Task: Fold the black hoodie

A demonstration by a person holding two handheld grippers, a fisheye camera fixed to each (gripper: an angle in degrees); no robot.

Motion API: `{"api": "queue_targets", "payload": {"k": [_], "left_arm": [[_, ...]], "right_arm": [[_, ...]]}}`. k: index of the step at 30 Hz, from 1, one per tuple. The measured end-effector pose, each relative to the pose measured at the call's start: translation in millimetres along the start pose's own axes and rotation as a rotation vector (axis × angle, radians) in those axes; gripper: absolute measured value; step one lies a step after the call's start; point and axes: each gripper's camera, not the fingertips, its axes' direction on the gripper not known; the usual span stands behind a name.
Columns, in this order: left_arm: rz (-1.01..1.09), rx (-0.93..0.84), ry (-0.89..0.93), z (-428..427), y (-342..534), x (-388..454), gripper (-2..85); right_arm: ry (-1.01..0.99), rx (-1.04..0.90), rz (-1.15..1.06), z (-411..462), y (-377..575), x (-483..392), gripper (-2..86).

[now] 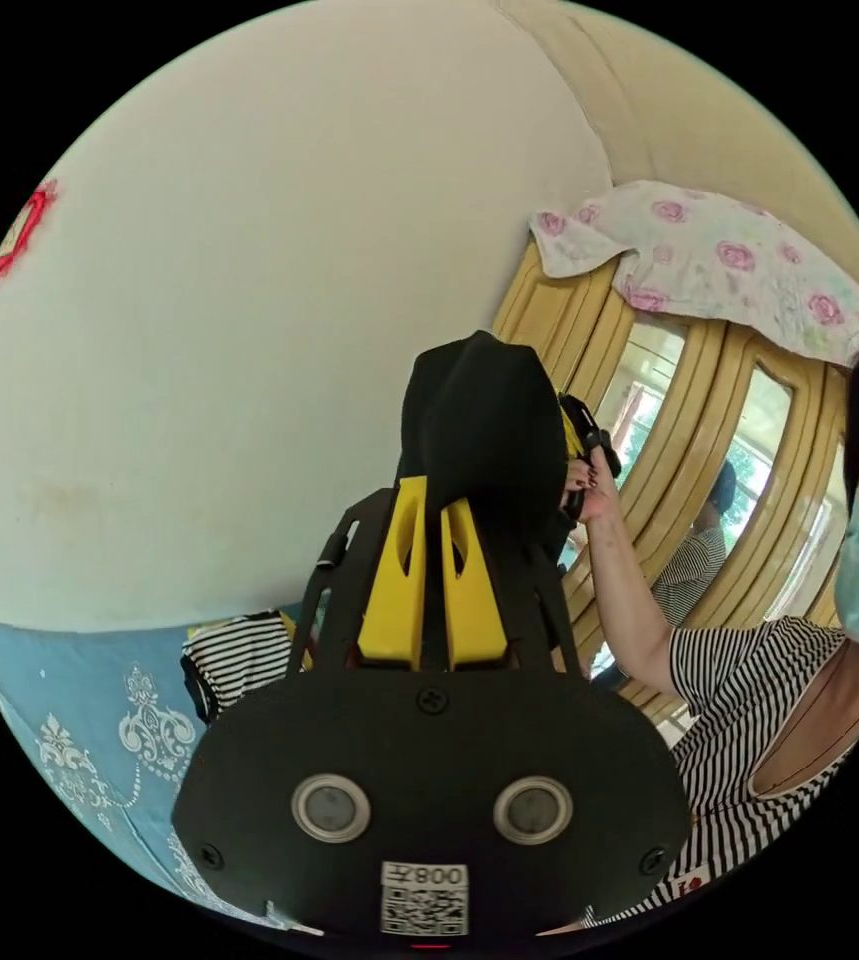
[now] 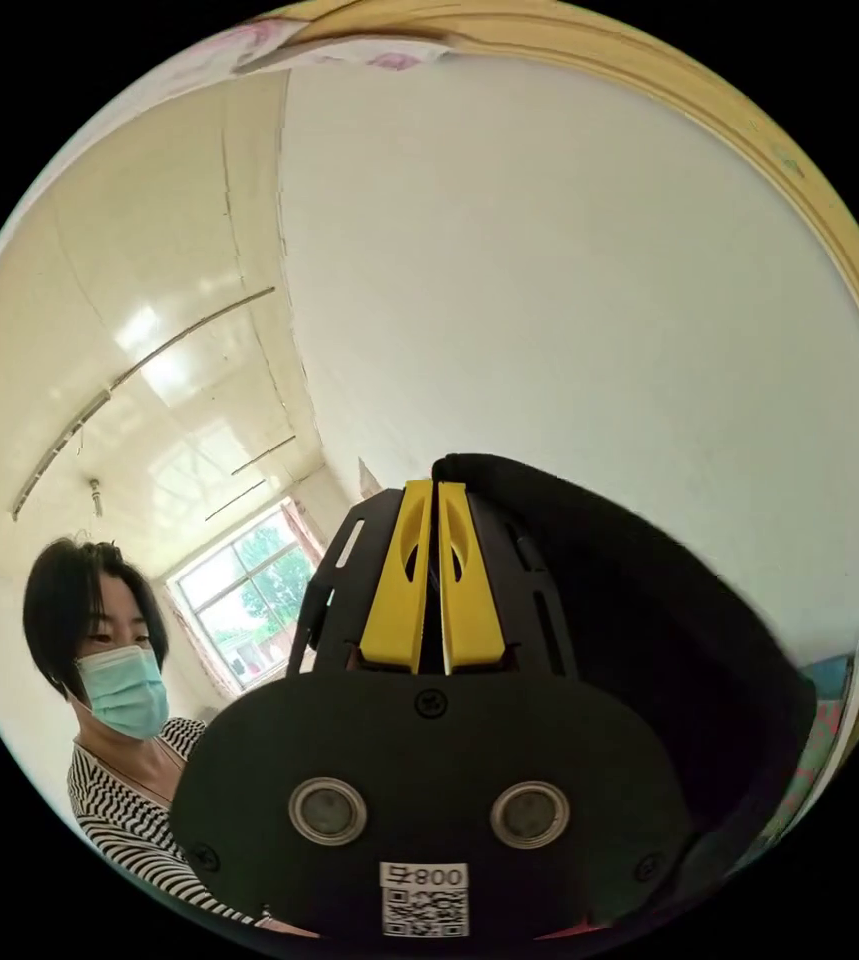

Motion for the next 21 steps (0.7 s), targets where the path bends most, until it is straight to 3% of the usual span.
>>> {"api": "queue_targets", "payload": {"k": [5,9,14,21], "left_arm": [[0.095,0.200,-0.052,-210,6,53,0.8],[0.167,0.262,-0.153,-354,32,94,0.8],[0.210,0.290,-0.335,-547,90,148,0.9],[0.189,0.250,-0.518,-727,163,194,1.0]], "right_arm": [[-0.088,0.021,-0.138,42,52,-116,0.4],[-0.149,-0.029,-0.207,96,124,-190,0.4],[-0.332,-0.065,-0.194,163,233,-229,0.4],[-0.557,-0.145,-0.088,256,415,-231,0.4]]}}
